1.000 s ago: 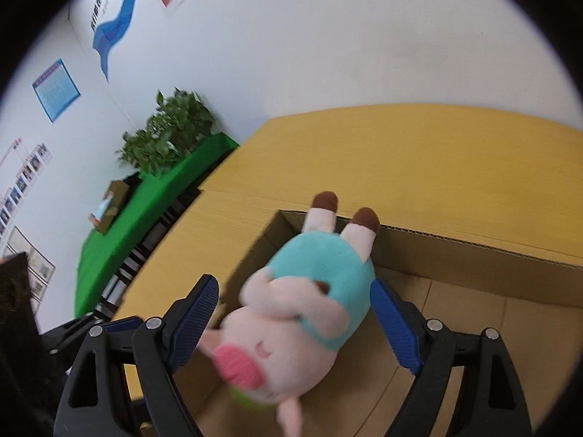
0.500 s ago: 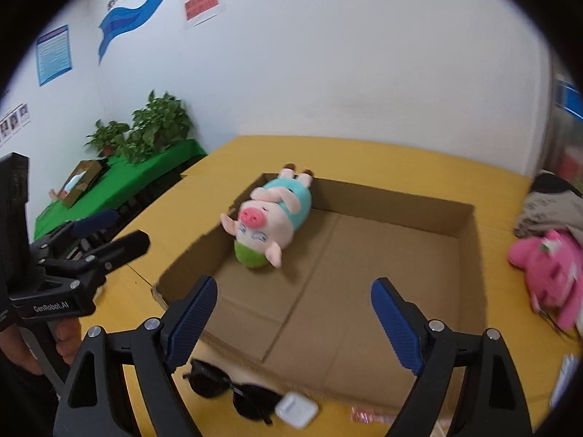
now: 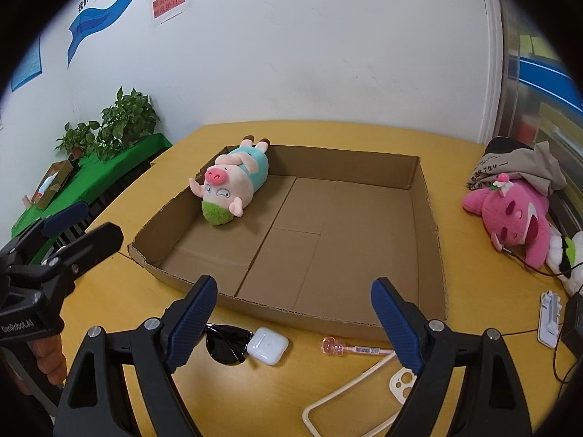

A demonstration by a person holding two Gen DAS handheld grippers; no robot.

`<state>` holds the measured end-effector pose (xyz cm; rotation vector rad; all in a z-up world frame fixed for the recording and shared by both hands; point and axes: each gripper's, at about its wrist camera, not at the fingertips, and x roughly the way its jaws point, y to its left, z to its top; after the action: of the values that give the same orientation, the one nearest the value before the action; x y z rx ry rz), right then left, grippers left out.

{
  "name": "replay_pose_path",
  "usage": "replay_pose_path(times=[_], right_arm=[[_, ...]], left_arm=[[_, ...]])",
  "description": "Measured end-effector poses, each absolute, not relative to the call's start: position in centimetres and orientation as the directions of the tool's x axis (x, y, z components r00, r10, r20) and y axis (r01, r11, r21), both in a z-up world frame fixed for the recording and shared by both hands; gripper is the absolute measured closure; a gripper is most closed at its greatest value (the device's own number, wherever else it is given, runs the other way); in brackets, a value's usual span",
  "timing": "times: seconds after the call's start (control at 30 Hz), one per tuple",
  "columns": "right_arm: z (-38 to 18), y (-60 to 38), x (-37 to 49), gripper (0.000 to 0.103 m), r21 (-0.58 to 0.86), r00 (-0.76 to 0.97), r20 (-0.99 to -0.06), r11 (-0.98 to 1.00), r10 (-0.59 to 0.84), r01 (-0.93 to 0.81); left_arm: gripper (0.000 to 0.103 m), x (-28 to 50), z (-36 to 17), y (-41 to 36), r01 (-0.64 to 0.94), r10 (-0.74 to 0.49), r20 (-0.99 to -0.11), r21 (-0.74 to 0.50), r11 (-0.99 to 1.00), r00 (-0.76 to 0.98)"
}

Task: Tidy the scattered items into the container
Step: 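Open the left gripper to drop the pig into the box, withdraw, then move the right gripper toward the black sunglasses on the table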

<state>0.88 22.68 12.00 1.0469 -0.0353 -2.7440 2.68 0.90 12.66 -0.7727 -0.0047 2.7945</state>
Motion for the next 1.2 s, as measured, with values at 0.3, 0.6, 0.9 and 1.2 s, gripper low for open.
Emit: replay_pose_path(times=[0.3,0.6,0.9,1.2], right_arm=[[11.5,22.9,1.5,0.016,0.093,-0.724,-0.663,-0.980,-0.192,0.175],[10.8,23.0,1.5,0.016,0.095,-0.716,-0.675,-0.983,-0.177,0.155],[10.5,22.4,1.4,0.016,0.095,-0.707,-0.682,-0.982,-0.186,0.166],[9.6,22.5,1.5,0.016,0.107,-0.689,-0.701,-0.982,-0.184,0.154]], left_arm=[[0.000,2.2,11.9,1.4,-0.229,0.240,-0.519,-0.087,-0.970,-0.820],[0.000,2.3,11.3,1.1,-0.224,0.233,-0.536,-0.082,-0.971,-0.811],[0.000,2.5,11.1,0.7,-0.232,0.257,-0.536,-0.115,-0.966,-0.804],[0.000,2.6,9.6,0.1,-0.225,0.260,-0.573,-0.133,-0.965,-0.777]])
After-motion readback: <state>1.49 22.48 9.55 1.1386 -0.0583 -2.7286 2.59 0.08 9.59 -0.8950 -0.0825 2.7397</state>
